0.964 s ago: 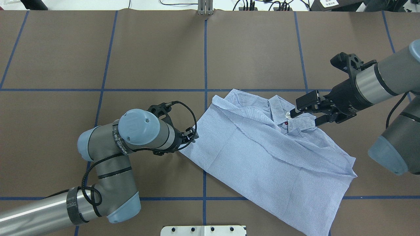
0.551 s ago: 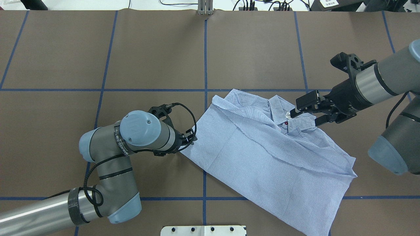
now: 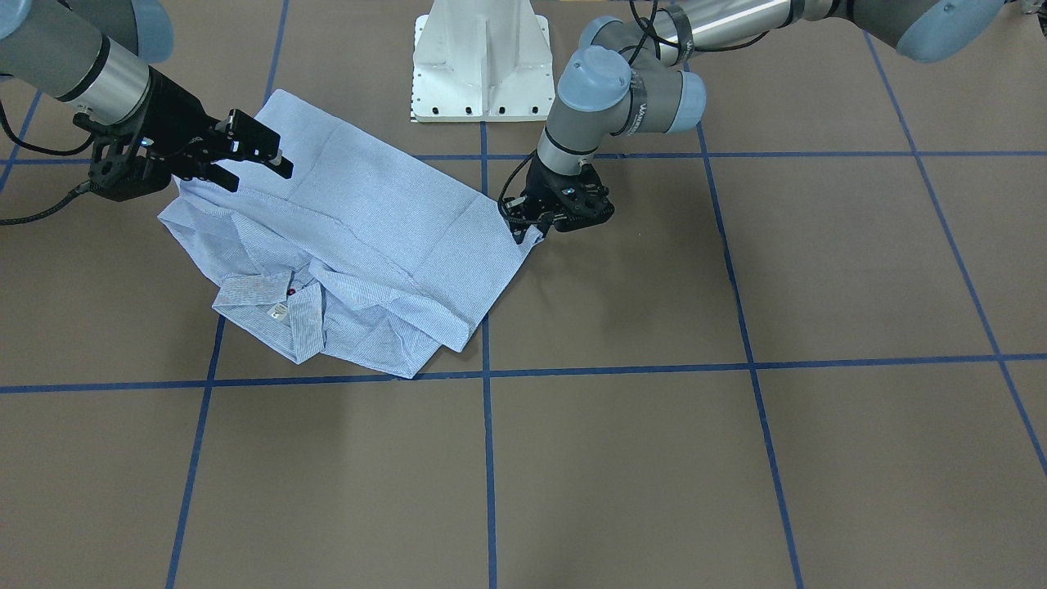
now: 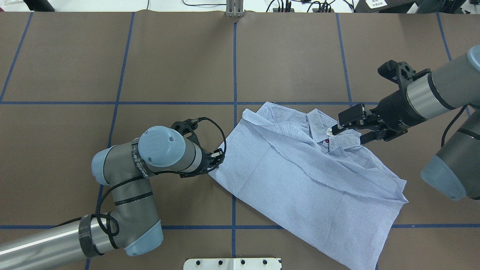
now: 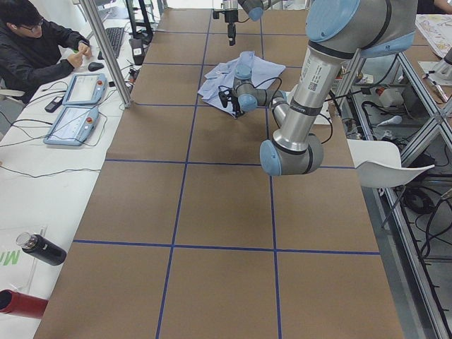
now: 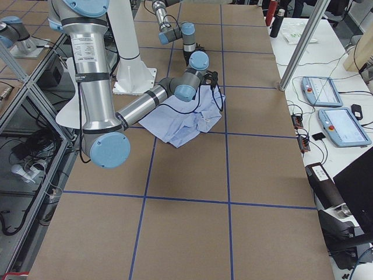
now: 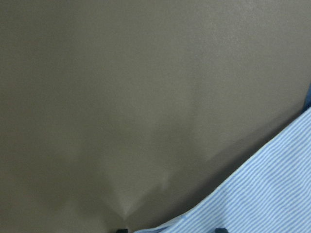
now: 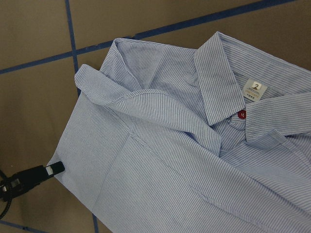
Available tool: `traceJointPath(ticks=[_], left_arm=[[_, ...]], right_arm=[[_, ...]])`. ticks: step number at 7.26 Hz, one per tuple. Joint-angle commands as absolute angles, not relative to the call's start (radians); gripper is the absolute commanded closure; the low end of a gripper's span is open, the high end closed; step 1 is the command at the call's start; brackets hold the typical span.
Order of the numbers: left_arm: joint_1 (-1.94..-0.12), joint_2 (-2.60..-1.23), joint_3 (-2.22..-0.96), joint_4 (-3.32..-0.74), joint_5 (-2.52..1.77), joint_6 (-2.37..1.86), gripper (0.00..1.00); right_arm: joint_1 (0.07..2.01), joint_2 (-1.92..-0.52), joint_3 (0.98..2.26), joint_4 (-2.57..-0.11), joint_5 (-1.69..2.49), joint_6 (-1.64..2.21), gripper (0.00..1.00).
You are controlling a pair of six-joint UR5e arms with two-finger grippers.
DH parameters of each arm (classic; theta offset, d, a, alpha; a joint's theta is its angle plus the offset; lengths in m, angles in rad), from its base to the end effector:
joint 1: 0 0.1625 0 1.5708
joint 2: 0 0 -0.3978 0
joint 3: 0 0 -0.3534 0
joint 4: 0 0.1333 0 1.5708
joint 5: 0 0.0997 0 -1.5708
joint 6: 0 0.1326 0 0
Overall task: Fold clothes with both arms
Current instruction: 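Grasp the shirt edge nearest the left gripper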
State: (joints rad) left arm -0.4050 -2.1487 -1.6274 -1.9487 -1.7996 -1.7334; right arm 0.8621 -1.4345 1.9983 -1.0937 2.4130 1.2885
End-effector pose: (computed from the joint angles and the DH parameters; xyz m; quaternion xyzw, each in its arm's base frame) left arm 0.5699 -0.3566 0.2701 -0.0409 0.4902 -0.1902 0.8496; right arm -0.2859 -0.3863 0.3264 -0.0524 -0.5736 0.0316 0.8169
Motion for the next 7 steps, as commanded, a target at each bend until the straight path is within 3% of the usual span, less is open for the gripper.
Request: traceJointPath(ticks=[1,2,7], left_arm=[[-0.405,-2.149,-1.634,-1.948,-1.801,-1.733,0.89],[-0.405,-2.149,-1.637,-1.948,-1.802,-1.733,1.0],[-0.542,-2.149,-1.631,-1.907,-1.805,-1.738,1.0]], right_arm=[[0.862,-1.436,1.996,-1.094,2.413,1.289,0.0],[0.862,-1.437,1.994,-1.094,2.413,1.289,0.0],[0.867,-1.434,1.999,-1.091,2.408,1.289,0.0]])
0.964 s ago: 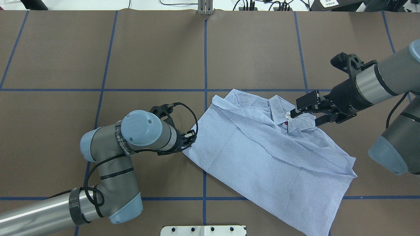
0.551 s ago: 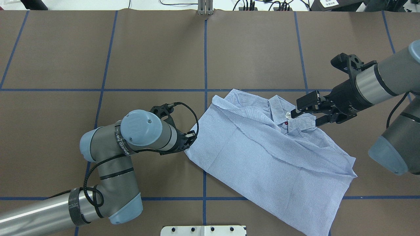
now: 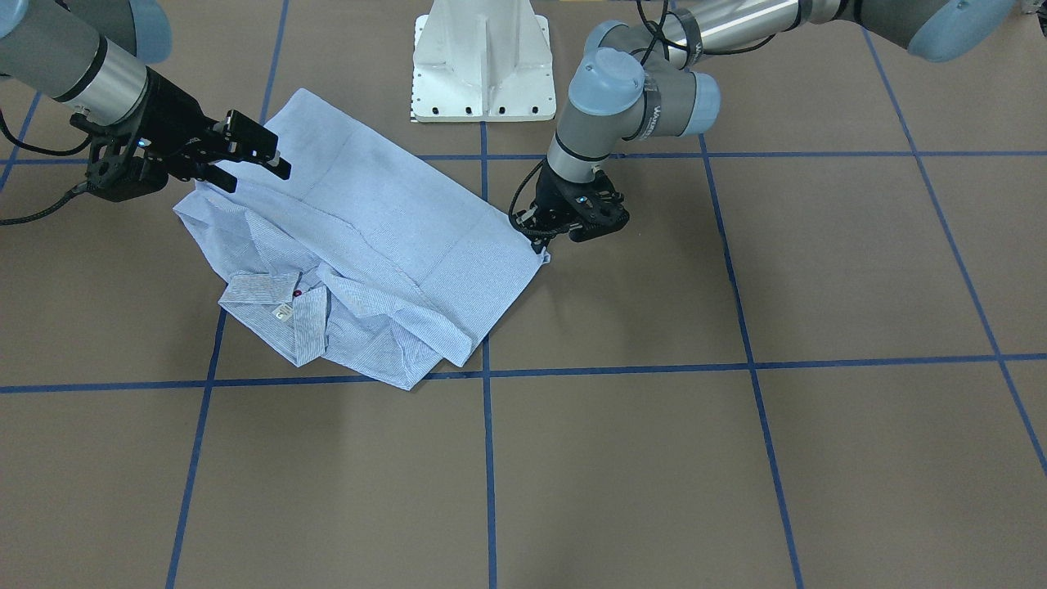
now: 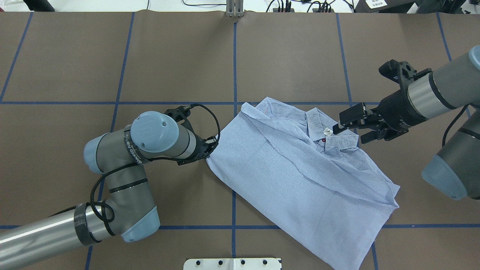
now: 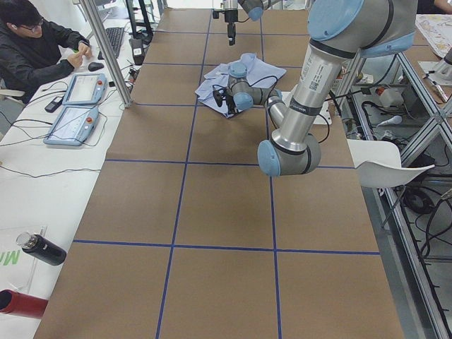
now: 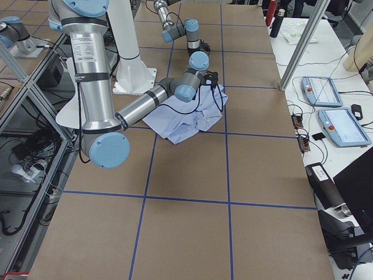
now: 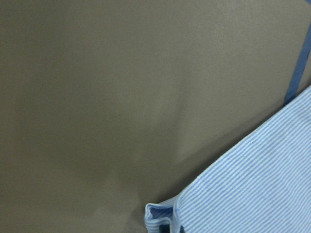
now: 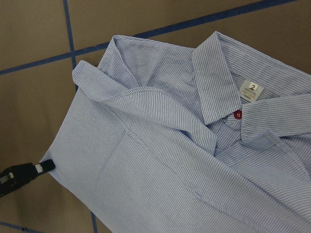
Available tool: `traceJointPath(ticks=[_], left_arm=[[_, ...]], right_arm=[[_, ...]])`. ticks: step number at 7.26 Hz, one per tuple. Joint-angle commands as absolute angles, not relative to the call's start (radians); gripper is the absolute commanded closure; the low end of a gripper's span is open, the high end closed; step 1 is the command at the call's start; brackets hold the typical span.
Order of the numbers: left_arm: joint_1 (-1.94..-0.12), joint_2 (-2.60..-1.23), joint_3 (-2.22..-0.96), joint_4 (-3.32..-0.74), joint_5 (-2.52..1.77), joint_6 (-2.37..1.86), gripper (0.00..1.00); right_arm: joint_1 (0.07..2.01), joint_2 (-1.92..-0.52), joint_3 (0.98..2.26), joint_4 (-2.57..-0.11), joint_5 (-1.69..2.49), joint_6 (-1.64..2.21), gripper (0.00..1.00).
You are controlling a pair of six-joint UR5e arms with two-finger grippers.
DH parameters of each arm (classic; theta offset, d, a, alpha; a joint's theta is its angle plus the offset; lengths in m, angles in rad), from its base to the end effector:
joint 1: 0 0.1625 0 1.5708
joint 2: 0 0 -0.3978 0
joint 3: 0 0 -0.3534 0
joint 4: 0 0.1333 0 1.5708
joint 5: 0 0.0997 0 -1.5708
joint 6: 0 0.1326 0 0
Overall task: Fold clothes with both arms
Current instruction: 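Pull the shirt edge with the left gripper away from the robot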
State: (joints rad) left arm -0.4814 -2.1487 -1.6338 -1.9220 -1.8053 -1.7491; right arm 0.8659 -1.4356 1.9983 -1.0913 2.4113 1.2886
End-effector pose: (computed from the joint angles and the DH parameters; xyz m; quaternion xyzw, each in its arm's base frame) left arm 0.5403 -0.3979 0.2715 -0.0303 0.4828 -0.2302 0.8444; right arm -0.2842 -0.3874 0.3267 -0.0503 -0.5738 0.0333 0.8168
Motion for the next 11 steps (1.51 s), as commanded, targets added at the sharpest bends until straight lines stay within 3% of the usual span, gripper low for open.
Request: traceJointPath(ticks=[1,3,5,7,10,11], left_arm=[[-0.584,-2.152,-1.628,-1.907,-1.807,-1.712,1.0],[-0.664,-2.21,-1.551,-1.908,-1.802,-1.631,1.0],[-0.707,-2.313,-1.385,-1.981,-1.799,-1.614,1.0],[-0.747,-2.409,-1.141,-2.185,-1.736,-1.582,1.0],[-0.764,-2.509,-0.92,-2.409,-1.657,-1.482,1.0],[-0.762,-2.532,-0.901,-2.413,-1.657,-1.482,1.0]], right_arm=[[0.87,-1.434,1.999,-1.091,2.407,1.289,0.0],[0.871,-1.433,1.996,-1.091,2.379,1.289,0.0],[0.871,-1.433,1.996,-1.088,2.37,1.289,0.0],[0.871,-1.434,1.996,-1.088,2.358,1.289,0.0],[0.87,-1.433,1.997,-1.085,2.339,1.289,0.0],[0.87,-1.433,2.0,-1.085,2.327,1.287,0.0]])
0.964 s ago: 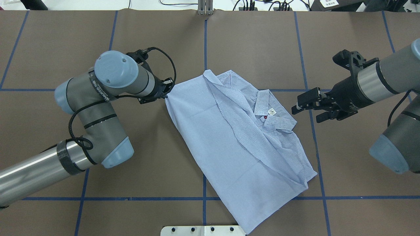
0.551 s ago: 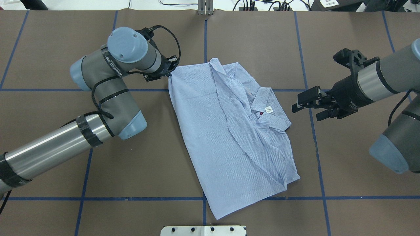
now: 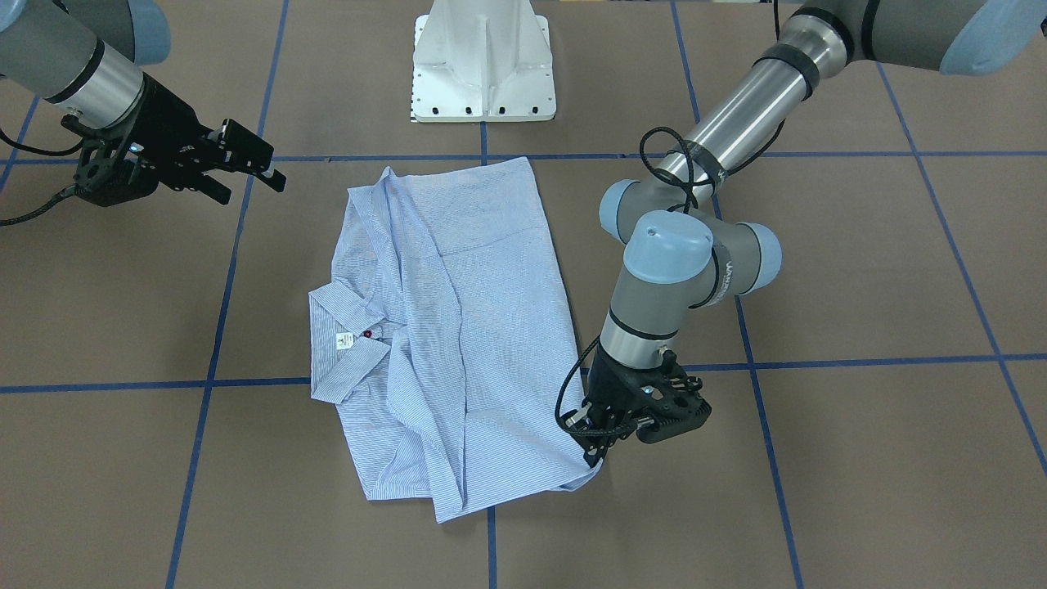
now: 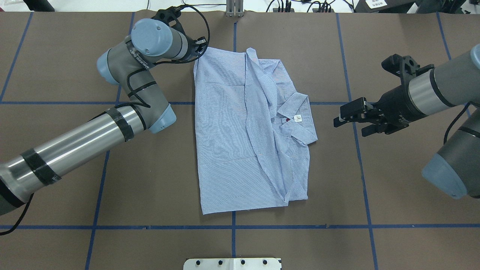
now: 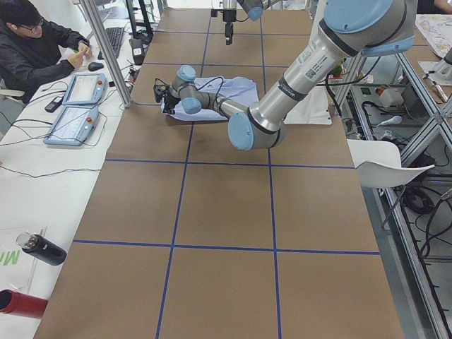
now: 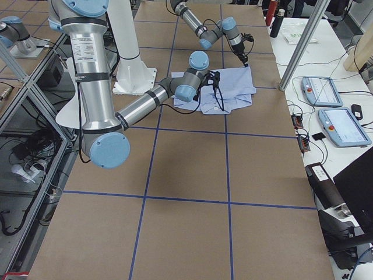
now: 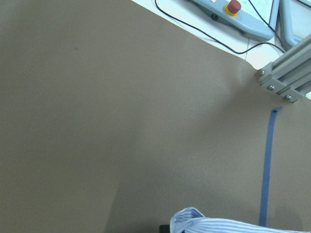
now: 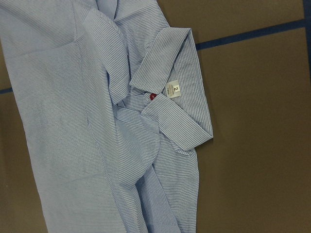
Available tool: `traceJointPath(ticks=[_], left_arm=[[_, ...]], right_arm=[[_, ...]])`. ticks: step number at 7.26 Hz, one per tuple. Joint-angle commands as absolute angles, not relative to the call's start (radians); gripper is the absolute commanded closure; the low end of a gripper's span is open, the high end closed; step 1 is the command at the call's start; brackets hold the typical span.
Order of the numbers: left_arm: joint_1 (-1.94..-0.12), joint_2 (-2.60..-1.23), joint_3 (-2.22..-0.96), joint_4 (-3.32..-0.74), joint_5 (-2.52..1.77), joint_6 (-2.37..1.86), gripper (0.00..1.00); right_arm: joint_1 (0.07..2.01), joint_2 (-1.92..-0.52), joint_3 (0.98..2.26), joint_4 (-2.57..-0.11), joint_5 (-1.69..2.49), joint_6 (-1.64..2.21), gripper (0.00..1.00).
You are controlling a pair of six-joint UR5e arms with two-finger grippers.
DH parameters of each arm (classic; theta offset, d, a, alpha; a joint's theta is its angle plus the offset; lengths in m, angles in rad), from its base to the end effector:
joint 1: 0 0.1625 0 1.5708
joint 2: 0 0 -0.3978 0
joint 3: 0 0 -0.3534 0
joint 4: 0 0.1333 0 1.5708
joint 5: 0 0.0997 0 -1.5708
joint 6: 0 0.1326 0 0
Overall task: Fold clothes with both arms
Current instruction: 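Pull the shirt edge with the left gripper away from the robot, then release the shirt and raise the left gripper while the right gripper moves over the collar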
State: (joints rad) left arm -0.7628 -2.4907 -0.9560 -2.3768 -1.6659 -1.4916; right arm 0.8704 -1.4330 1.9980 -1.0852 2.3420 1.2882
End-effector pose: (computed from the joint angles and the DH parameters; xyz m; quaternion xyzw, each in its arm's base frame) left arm 0.5065 -0.6511 0.2666 0.1784 0.4973 -0.2608 0.8080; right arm -0.2815 -0.3973 0.3281 -0.0195 -0.5669 0.0517 0.8219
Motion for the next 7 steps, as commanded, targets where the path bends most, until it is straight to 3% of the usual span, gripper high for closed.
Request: traceJointPath(ticks=[1,2,3,4,6,7], left_arm=[[-0.759,-2.534,-0.894,-2.448,-1.655,-1.482,1.0],[-0.759,-2.533,-0.894,-2.456,-1.655,-1.482,1.0],[-0.761,-2.533,-0.896,-2.456,-1.655,-1.476,0.14],[-0.767,-2.533,-0.913,-2.451,-1.663,-1.442,0.0],[-0.813,-2.508,-1.071,-2.275,-1.769,-1.436,0.0],[-0.825,-2.399,-1.279,-2.19,-1.819,-1.416,0.0]], right_arm=[[0.868,-1.433,2.0,-1.085,2.319,1.287,0.0],[0.865,-1.433,1.999,-1.085,2.309,1.287,0.0],[0.864,-1.431,2.0,-1.085,2.296,1.287,0.0],[0.858,-1.43,1.999,-1.085,2.283,1.281,0.0],[0.824,-1.381,1.985,-1.097,2.225,1.276,0.0],[0.804,-1.327,1.956,-1.098,2.182,1.275,0.0]])
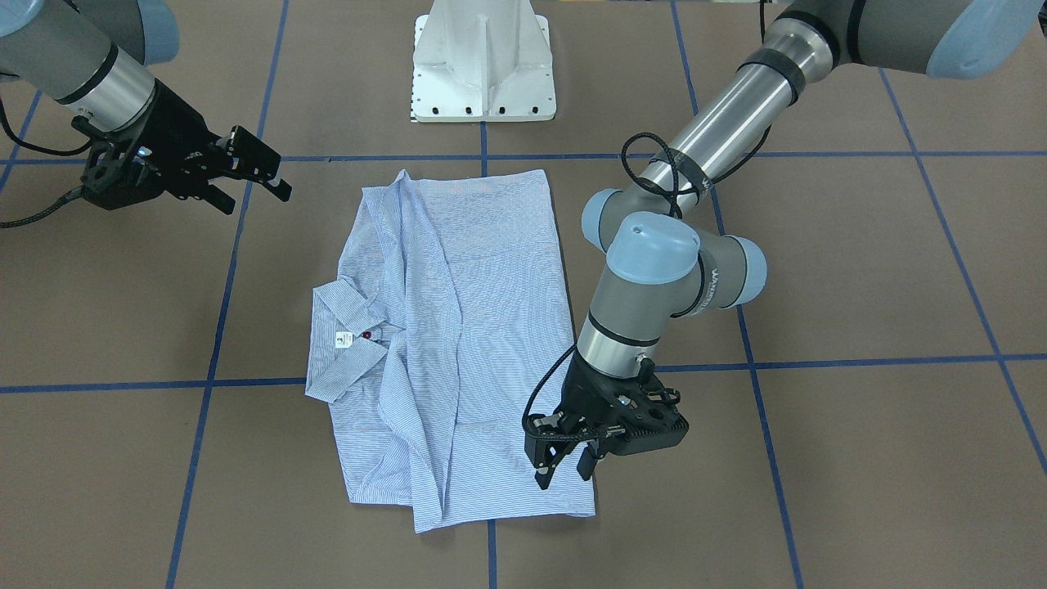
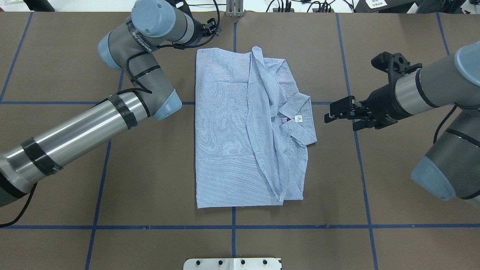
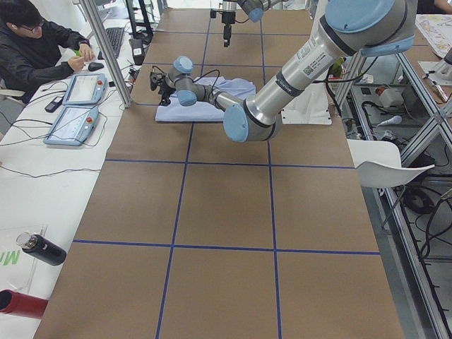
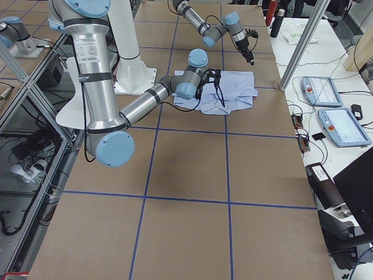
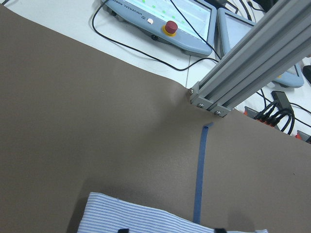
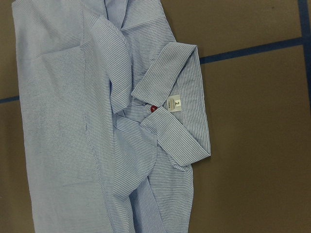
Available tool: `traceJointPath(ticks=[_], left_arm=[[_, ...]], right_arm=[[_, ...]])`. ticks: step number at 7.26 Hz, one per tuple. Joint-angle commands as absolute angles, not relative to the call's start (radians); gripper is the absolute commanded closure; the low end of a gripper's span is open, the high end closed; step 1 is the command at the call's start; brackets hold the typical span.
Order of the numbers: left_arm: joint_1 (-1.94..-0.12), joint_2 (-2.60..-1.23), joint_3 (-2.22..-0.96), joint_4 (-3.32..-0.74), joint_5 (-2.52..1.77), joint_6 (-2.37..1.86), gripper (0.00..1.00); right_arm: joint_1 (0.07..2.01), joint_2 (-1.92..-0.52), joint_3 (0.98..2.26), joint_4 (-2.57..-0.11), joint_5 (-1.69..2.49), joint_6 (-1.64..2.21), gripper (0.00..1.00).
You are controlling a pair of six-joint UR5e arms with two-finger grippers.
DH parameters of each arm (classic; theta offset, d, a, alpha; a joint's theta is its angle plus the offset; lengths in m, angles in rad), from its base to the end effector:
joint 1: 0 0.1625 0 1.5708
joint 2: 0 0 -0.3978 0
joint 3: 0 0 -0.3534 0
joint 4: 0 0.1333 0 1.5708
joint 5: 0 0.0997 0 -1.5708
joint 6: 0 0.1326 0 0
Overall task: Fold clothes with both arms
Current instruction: 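Release the shirt and raise the left gripper while the right gripper moves over the collar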
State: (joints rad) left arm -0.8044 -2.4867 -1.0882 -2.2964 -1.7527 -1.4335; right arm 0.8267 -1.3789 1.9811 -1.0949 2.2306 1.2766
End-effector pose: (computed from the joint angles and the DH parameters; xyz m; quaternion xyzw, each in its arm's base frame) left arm 0.4731 -0.6490 0.2173 0.1796 0.5204 -0.2258 0.8037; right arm -0.3048 -0.4079 0.3145 0.0227 -0.5591 0.0532 0.8271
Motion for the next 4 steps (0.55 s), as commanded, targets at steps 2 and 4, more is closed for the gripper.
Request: traceJointPath(ticks=[2,4], left_arm=[[-0.833,-2.132,-1.666,-2.12,-1.839,-1.33,0.0],[-0.841,-2.062,-1.816,-2.004,-1.885,-1.298,0.0]], right_arm=[[0.769,-1.164,1.808,-1.1,2.119,1.267,0.0],[0.677,-1.055,1.74,-1.199,1.957,1.173,0.0]])
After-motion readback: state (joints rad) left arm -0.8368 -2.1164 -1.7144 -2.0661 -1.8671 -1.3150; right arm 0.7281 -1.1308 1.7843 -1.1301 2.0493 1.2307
